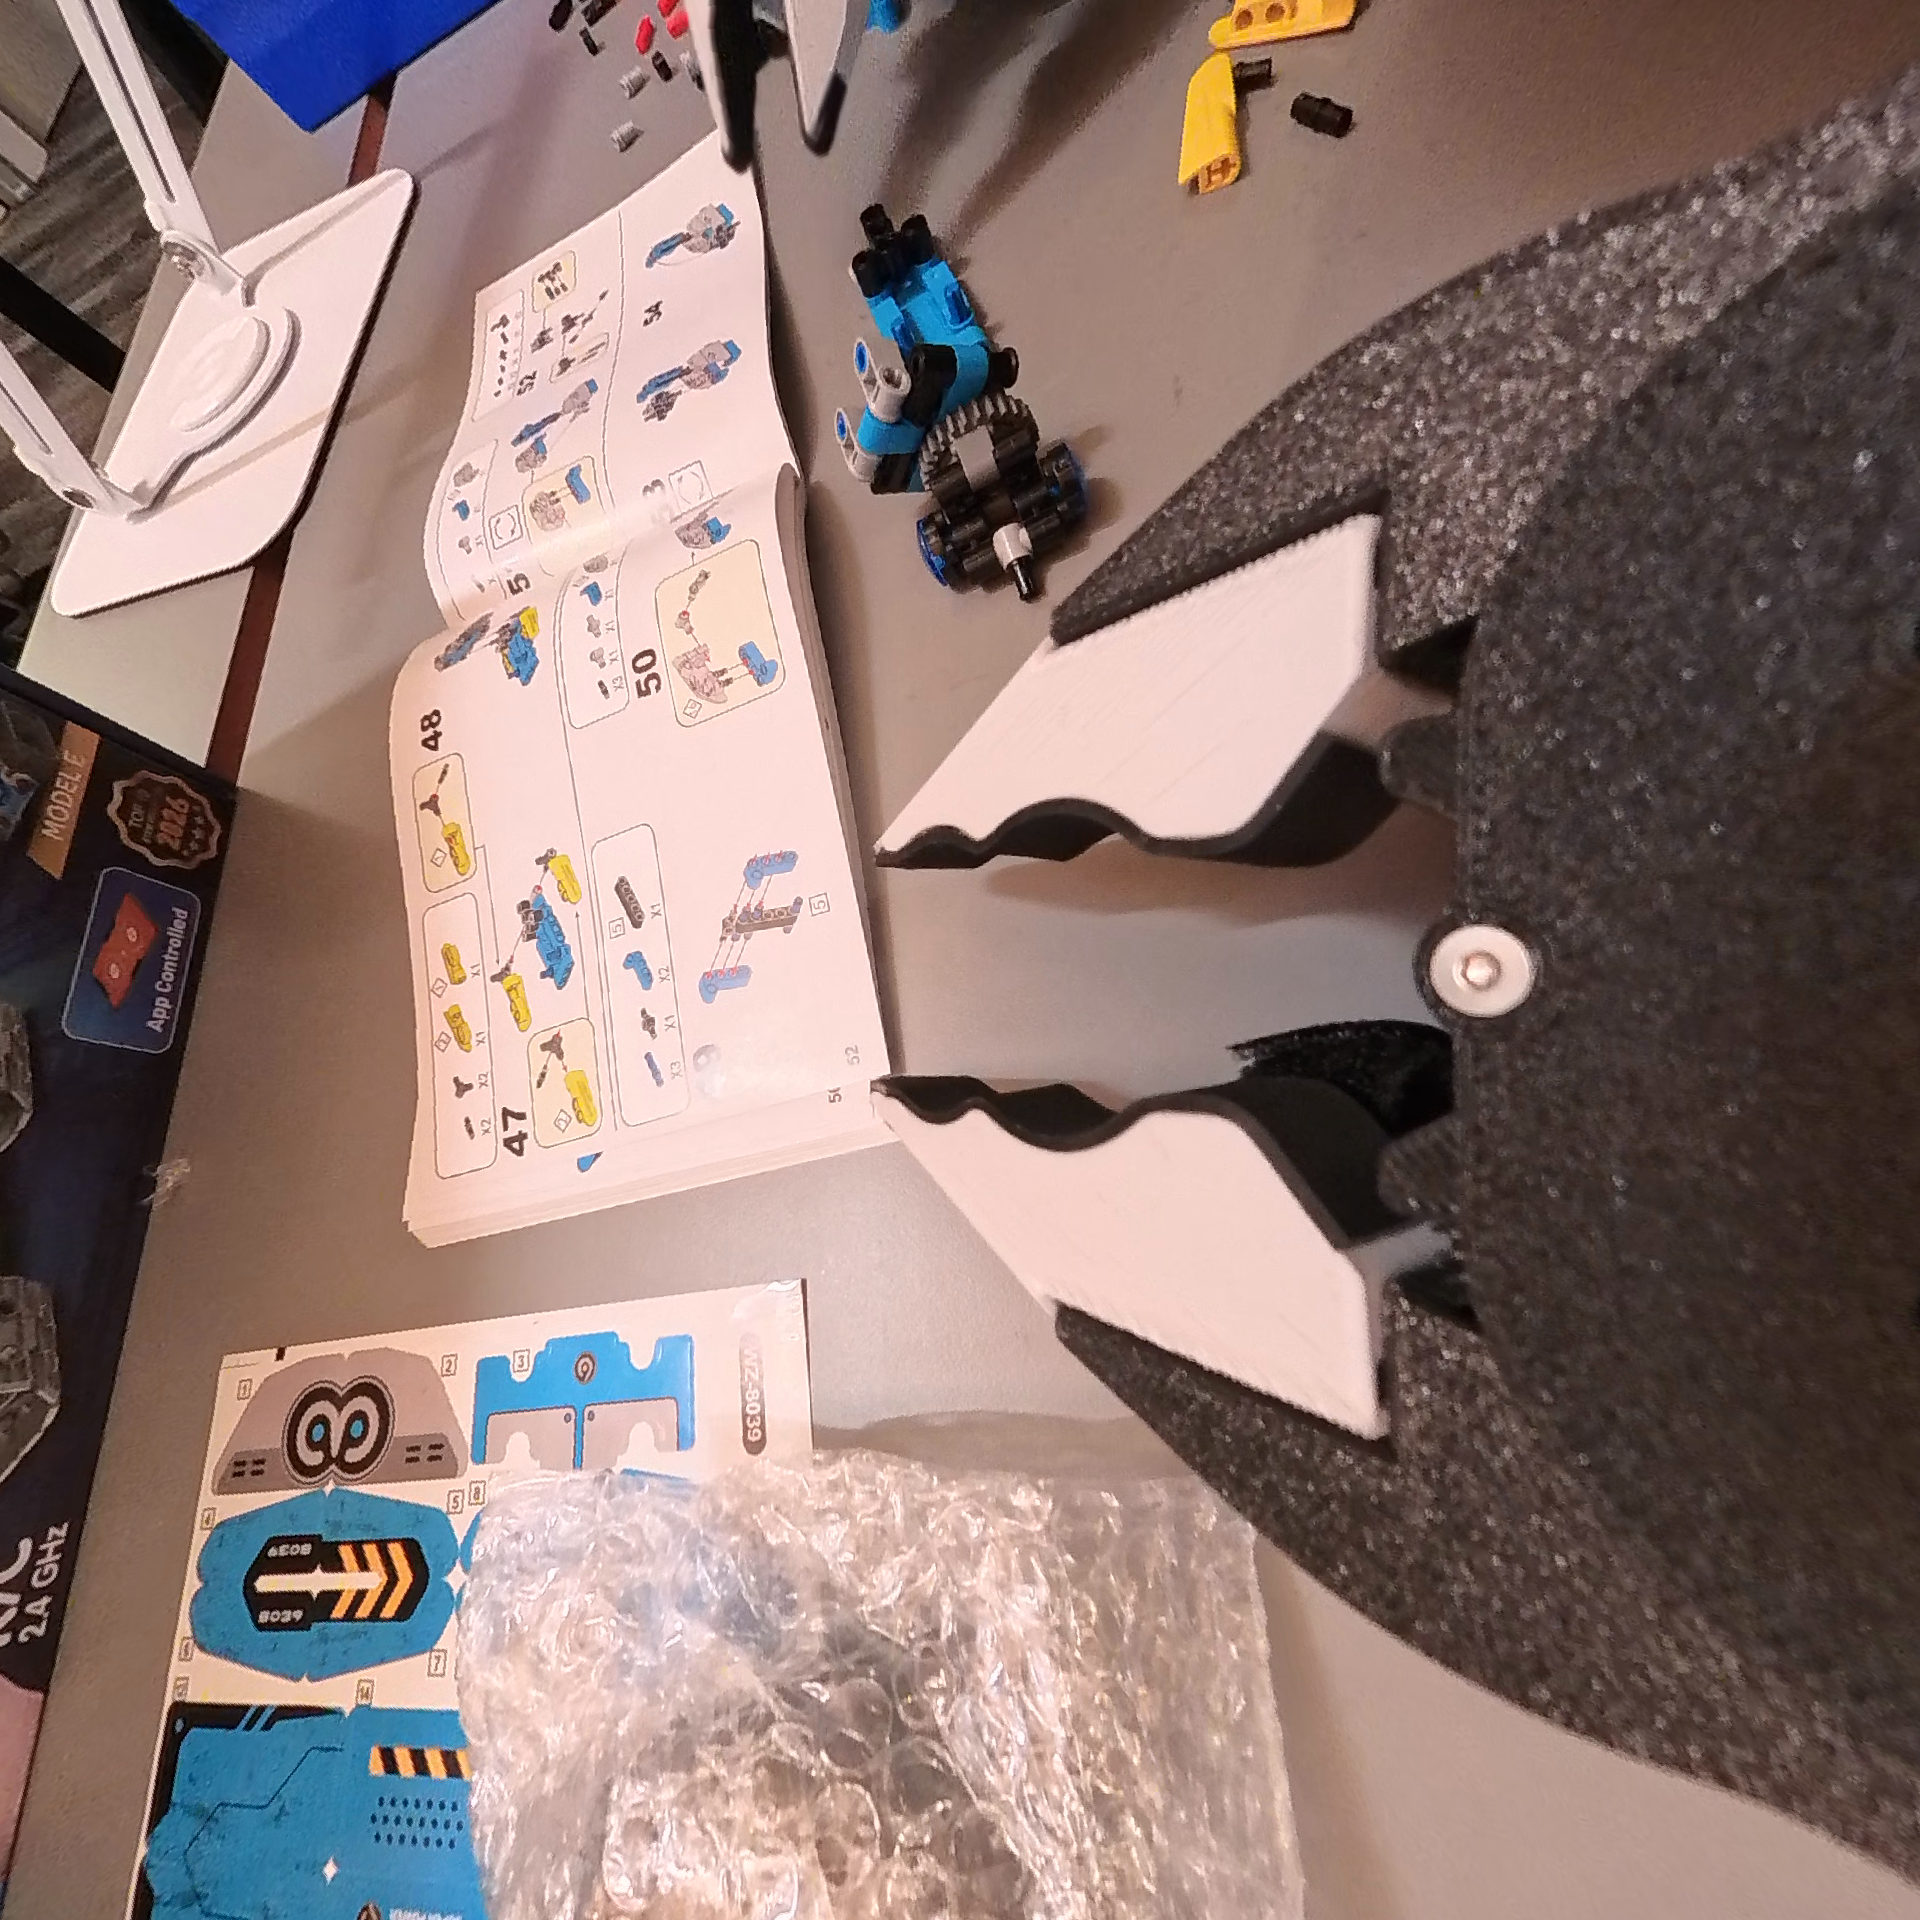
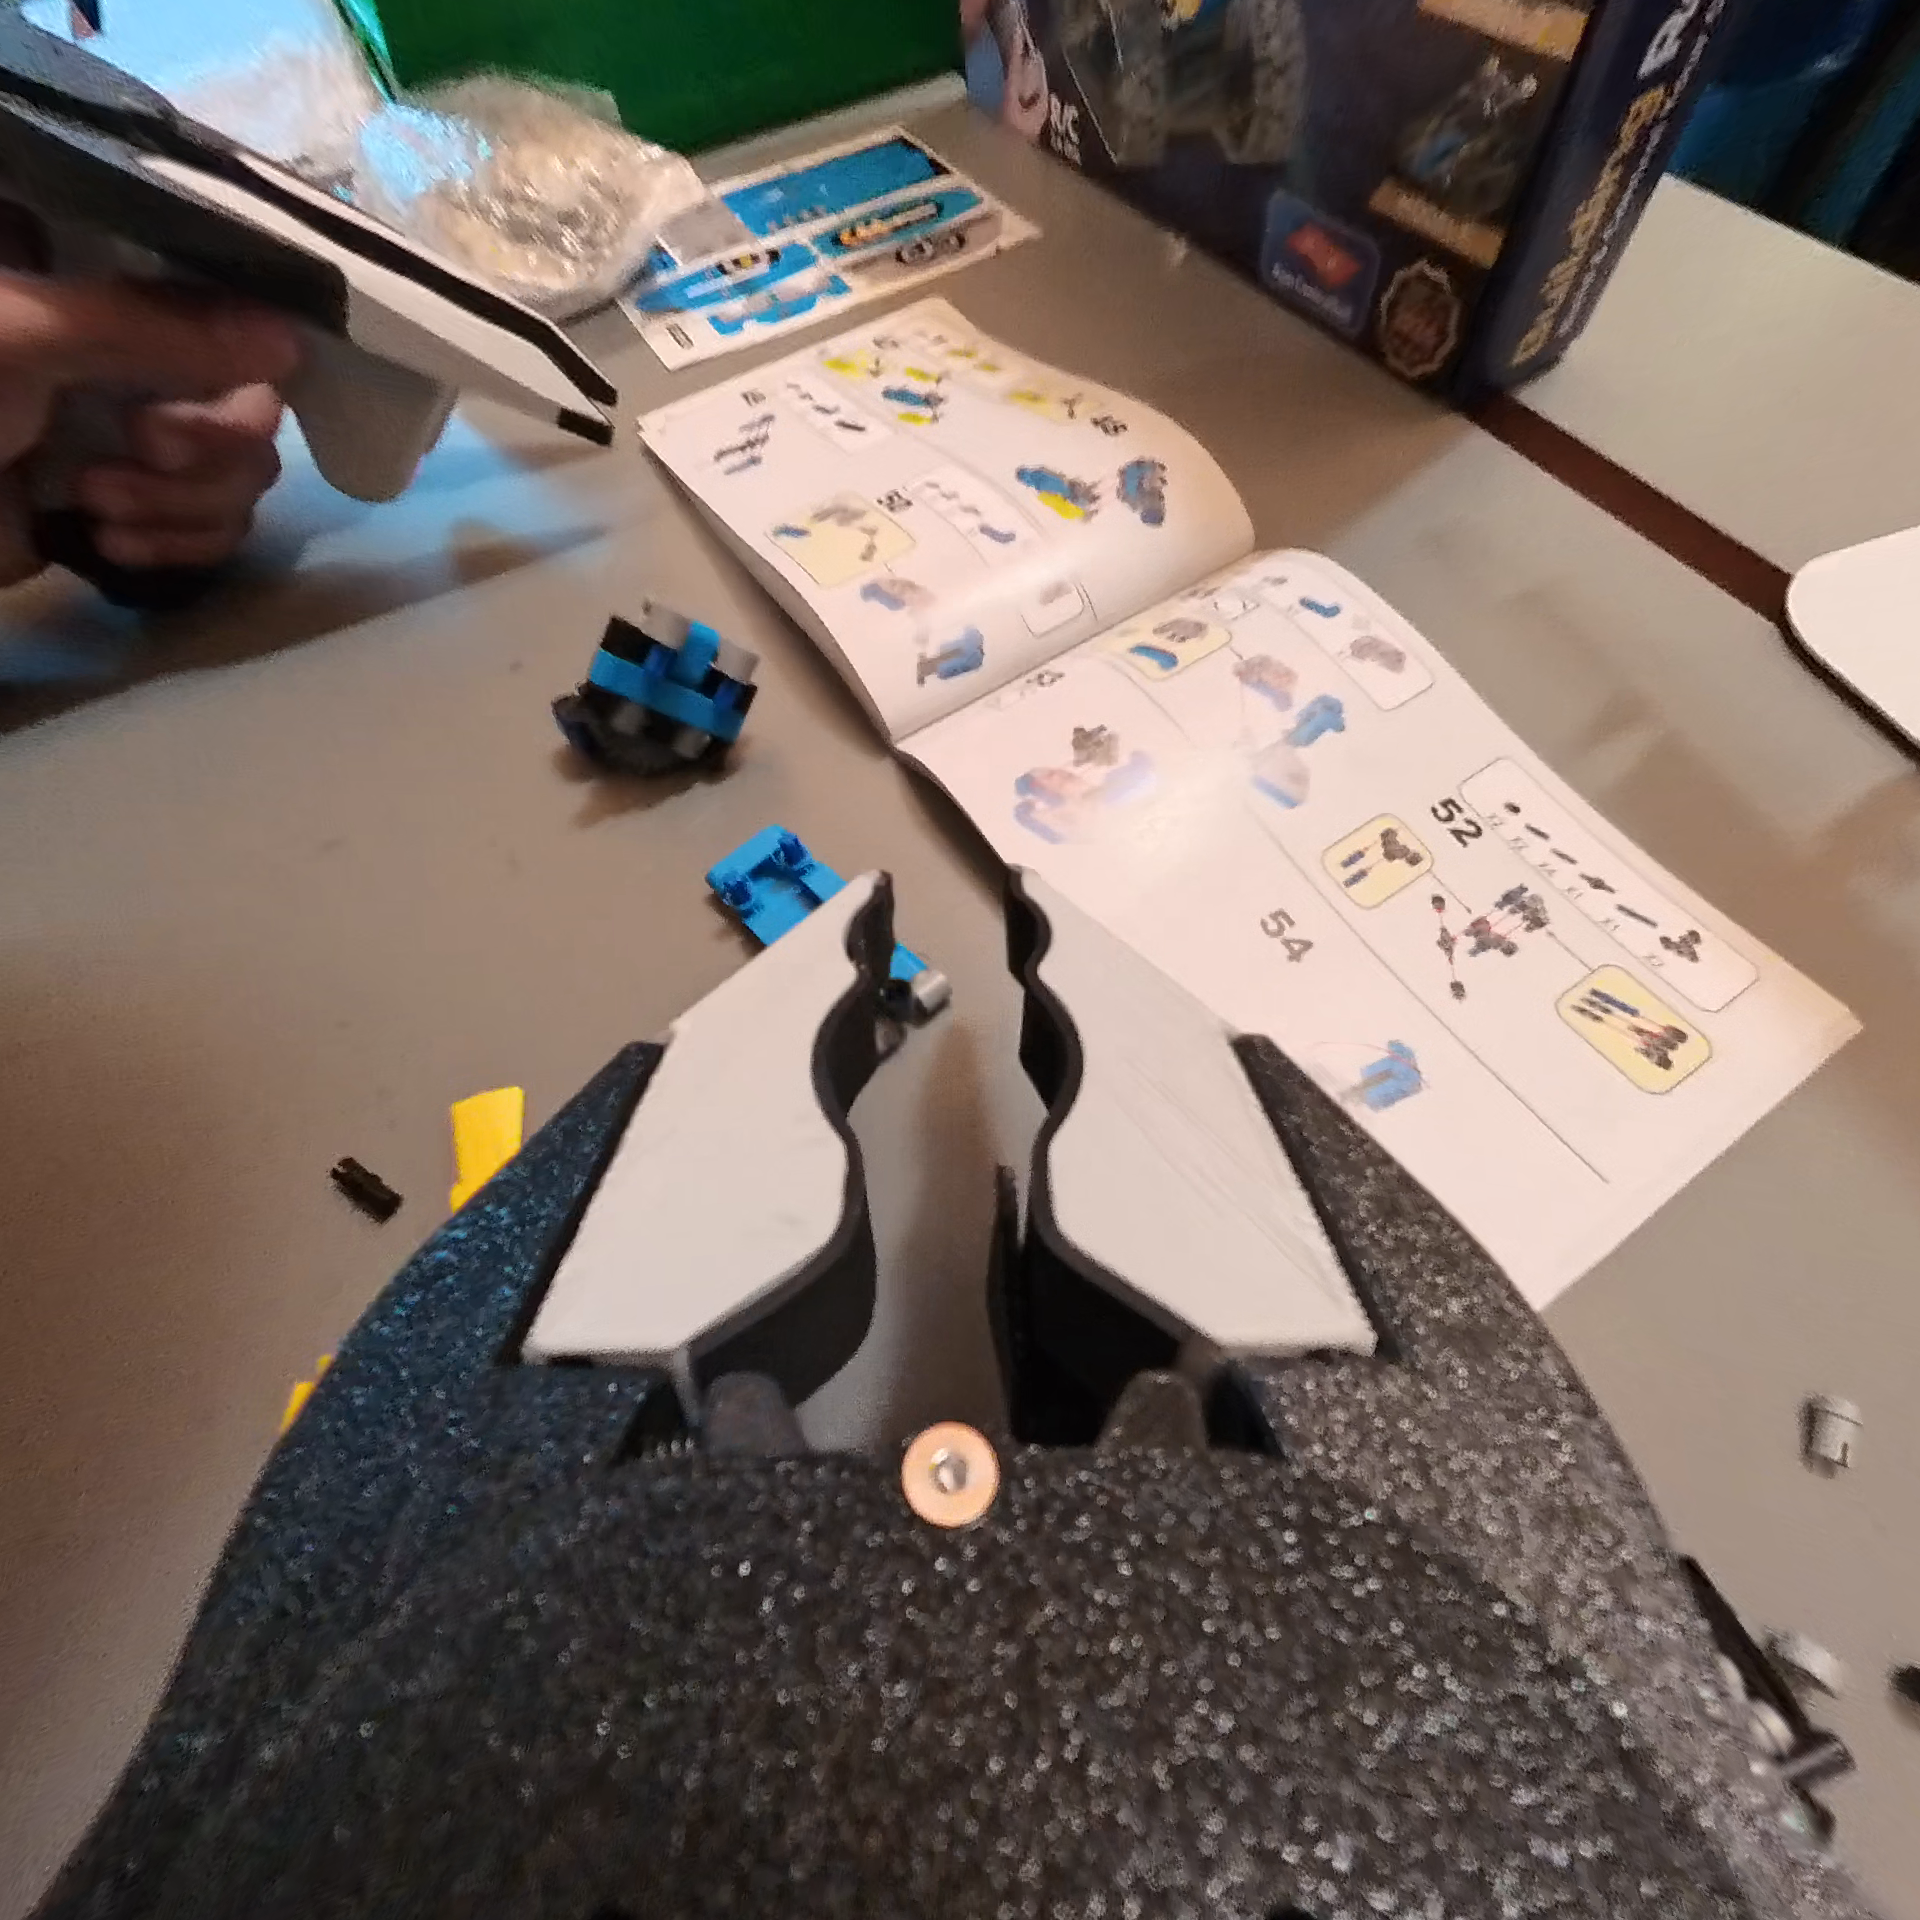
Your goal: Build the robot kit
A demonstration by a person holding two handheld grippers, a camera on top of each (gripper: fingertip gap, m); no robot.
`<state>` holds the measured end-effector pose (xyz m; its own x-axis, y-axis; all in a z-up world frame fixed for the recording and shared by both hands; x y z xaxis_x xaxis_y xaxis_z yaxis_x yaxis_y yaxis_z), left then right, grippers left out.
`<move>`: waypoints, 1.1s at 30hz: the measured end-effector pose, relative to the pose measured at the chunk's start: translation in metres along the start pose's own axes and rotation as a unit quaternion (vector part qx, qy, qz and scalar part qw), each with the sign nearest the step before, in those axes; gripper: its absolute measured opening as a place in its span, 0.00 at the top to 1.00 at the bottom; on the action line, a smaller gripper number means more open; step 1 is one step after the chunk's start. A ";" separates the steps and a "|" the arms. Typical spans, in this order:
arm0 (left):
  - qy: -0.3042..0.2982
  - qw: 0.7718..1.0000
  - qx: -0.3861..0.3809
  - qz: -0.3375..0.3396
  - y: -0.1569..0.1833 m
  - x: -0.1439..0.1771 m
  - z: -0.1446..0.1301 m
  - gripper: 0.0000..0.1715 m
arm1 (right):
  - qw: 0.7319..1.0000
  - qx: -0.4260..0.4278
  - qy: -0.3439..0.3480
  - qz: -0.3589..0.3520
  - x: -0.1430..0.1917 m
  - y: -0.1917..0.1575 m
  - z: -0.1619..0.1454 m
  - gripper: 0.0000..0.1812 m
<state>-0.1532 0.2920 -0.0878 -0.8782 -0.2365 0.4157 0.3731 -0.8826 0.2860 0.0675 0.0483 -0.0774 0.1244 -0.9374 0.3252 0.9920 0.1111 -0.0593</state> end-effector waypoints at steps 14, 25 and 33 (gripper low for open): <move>0.003 1.000 0.005 0.002 -0.001 0.001 0.000 0.77 | 1.000 -0.011 -0.013 0.002 -0.005 -0.001 -0.004 0.90; 0.000 1.000 0.008 0.000 -0.002 0.000 0.000 0.77 | 1.000 -0.023 -0.009 0.004 -0.004 0.002 -0.004 0.90; 0.014 1.000 -0.020 0.008 0.002 0.004 0.002 0.77 | 1.000 0.007 -0.011 -0.026 0.015 0.007 0.004 0.90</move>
<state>-0.1551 0.2901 -0.0840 -0.8807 -0.2604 0.3957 0.3747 -0.8941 0.2454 0.0767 0.0358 -0.0694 0.0735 -0.9347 0.3477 0.9973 0.0679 -0.0283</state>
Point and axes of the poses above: each gripper's, where its closed fingertips meet, x back along the fingers, z out of its top, y = z × x across the jaws, the point moved 10 cm from there along x, back along the fingers, and after that the axes turned 11 degrees about y, right-handed, at the moved point
